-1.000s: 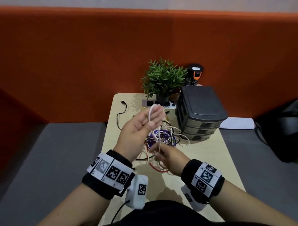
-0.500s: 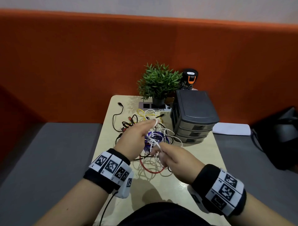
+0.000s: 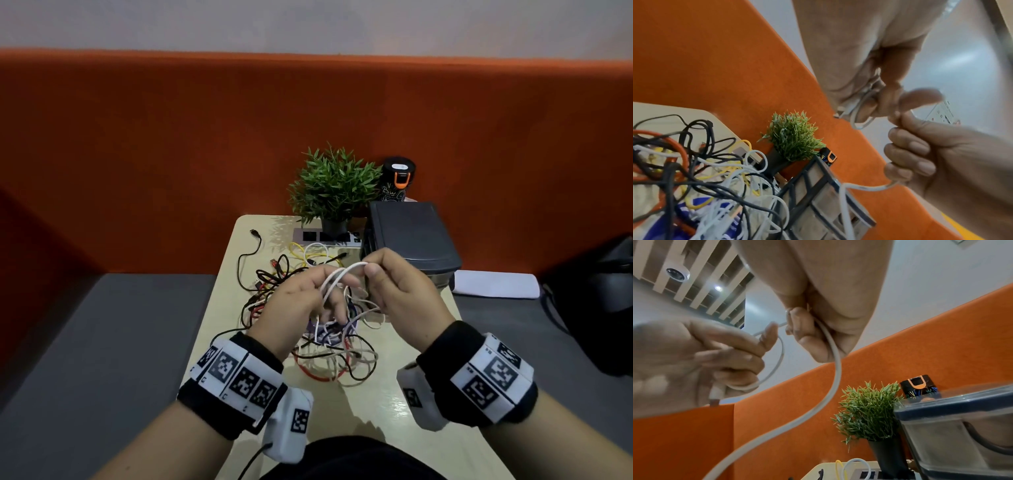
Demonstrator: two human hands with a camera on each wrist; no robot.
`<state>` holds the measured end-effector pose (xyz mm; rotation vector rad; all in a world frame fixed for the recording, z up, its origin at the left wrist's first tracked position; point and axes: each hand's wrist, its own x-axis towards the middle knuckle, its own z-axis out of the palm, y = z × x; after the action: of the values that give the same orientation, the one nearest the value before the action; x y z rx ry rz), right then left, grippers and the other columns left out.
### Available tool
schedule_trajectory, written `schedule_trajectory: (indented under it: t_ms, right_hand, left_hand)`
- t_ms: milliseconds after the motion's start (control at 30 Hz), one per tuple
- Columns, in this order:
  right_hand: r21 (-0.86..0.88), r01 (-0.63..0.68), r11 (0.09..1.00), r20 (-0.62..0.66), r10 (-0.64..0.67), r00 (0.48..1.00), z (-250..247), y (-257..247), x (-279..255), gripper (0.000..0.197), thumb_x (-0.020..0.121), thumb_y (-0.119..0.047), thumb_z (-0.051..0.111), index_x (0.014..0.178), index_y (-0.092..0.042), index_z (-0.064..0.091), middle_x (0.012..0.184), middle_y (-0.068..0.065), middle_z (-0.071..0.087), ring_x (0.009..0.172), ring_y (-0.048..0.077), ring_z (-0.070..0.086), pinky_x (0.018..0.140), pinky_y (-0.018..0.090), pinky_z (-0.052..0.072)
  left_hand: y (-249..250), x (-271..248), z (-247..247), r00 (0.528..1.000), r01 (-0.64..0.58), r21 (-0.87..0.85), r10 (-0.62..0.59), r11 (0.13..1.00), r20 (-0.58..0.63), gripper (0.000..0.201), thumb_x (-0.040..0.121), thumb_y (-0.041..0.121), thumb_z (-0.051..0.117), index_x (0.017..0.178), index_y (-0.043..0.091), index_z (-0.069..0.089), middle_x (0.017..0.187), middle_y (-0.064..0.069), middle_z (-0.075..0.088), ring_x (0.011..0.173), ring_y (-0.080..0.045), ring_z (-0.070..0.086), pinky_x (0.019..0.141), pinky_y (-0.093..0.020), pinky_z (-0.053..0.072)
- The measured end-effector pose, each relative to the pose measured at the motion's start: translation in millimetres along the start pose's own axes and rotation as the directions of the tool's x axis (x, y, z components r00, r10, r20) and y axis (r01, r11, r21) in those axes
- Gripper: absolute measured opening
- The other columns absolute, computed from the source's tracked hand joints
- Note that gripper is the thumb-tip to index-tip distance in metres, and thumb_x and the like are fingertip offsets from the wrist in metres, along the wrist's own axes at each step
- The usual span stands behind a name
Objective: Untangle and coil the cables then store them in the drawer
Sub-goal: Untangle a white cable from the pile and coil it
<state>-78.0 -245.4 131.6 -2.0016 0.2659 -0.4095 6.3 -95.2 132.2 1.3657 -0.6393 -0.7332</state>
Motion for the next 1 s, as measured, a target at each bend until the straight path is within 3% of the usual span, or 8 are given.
schedule_trajectory:
  t_ms: [167,267,400,600,667,767,933,1000]
  right_hand:
    - [0.053,-0.032,0.998,-0.073,0.036,0.997,2.5,0.5,9.2,0.018,0.094,-0.031,0.053,0.079,-0.023,0.056,0.059,-0.003,0.046,0.054,0.011,0.039,0.056,0.03,0.034]
    - [0.081,-0.037,0.996,-0.098,0.045,0.994,5.8,-0.6,16.8,0.02,0.091,-0.034,0.057,0.077,-0.021,0.06,0.058,-0.004,0.046,0.055,0.011,0.041,0.056,0.03,0.036]
    - [0.145,-0.045,0.988,-0.067,0.056,0.996,12.6,-2.2,19.3,0.021,0.098,-0.021,0.049,0.081,-0.017,0.061,0.055,-0.022,0.053,0.054,-0.003,0.047,0.06,0.02,0.034]
    - [0.213,-0.04,0.976,-0.096,0.062,0.993,11.0,-3.4,17.3,0.017,0.099,-0.015,0.045,0.09,-0.017,0.06,0.049,-0.02,0.047,0.048,0.001,0.039,0.056,0.021,0.03]
    - [0.227,-0.038,0.973,-0.109,0.065,0.992,10.2,-2.9,16.8,0.016,0.098,-0.015,0.047,0.087,-0.021,0.057,0.048,-0.018,0.044,0.048,0.003,0.034,0.053,0.024,0.029]
    - [0.194,-0.034,0.98,-0.116,0.057,0.992,8.7,0.2,16.2,0.015,0.098,-0.016,0.049,0.087,-0.023,0.058,0.051,-0.02,0.048,0.049,0.002,0.039,0.056,0.024,0.031]
    - [0.193,0.004,0.981,-0.131,0.022,0.991,8.9,2.5,16.8,0.015,0.096,-0.018,0.054,0.086,-0.026,0.061,0.076,0.002,0.069,0.051,0.003,0.04,0.054,0.021,0.033]
    - [0.148,0.017,0.989,-0.153,0.006,0.988,6.7,-0.4,17.3,0.011,0.093,-0.022,0.058,0.082,-0.025,0.059,0.071,0.008,0.064,0.052,0.005,0.039,0.054,0.023,0.033]
  left_hand:
    - [0.5,-0.6,-0.5,1.0,0.008,-0.143,-0.01,0.99,-0.016,0.042,0.097,0.035,0.038,0.095,0.009,0.069,0.047,-0.001,0.035,0.049,-0.02,0.023,0.056,-0.04,0.014]
    - [4.2,2.5,-3.1,0.999,0.027,-0.238,-0.034,0.971,-0.023,0.033,0.094,0.027,0.044,0.096,0.007,0.07,0.053,-0.004,0.047,0.046,-0.015,0.035,0.051,-0.029,0.027]
    - [7.6,6.8,-10.1,0.996,0.089,-0.304,-0.078,0.949,0.049,0.029,0.086,0.016,0.047,0.099,-0.002,0.067,0.082,-0.016,0.065,0.054,-0.015,0.055,0.049,-0.022,0.047]
    - [7.4,13.9,-19.1,0.991,0.136,-0.249,-0.129,0.959,0.045,0.028,0.094,0.001,0.042,0.092,-0.004,0.07,0.083,-0.019,0.07,0.069,-0.019,0.069,0.066,-0.022,0.057]
    - [7.6,14.9,-19.5,0.989,0.142,-0.204,-0.13,0.969,0.069,0.028,0.095,-0.003,0.039,0.104,-0.003,0.064,0.076,-0.014,0.07,0.058,-0.015,0.064,0.059,-0.021,0.054]
    - [6.8,16.1,-18.2,0.988,0.144,-0.201,-0.131,0.969,0.077,0.036,0.093,-0.011,0.035,0.116,0.002,0.059,0.088,-0.011,0.07,0.055,-0.013,0.057,0.05,-0.021,0.049]
    - [6.8,16.7,-15.0,0.986,0.149,-0.199,-0.131,0.969,0.1,0.039,0.081,-0.003,0.043,0.114,0.004,0.062,0.078,-0.014,0.063,0.05,-0.013,0.043,0.043,-0.025,0.03]
    - [10.7,16.3,-13.0,0.988,0.153,-0.214,-0.142,0.965,0.066,0.039,0.081,-0.004,0.038,0.109,-0.001,0.064,0.065,-0.012,0.057,0.046,-0.013,0.036,0.047,-0.026,0.025]
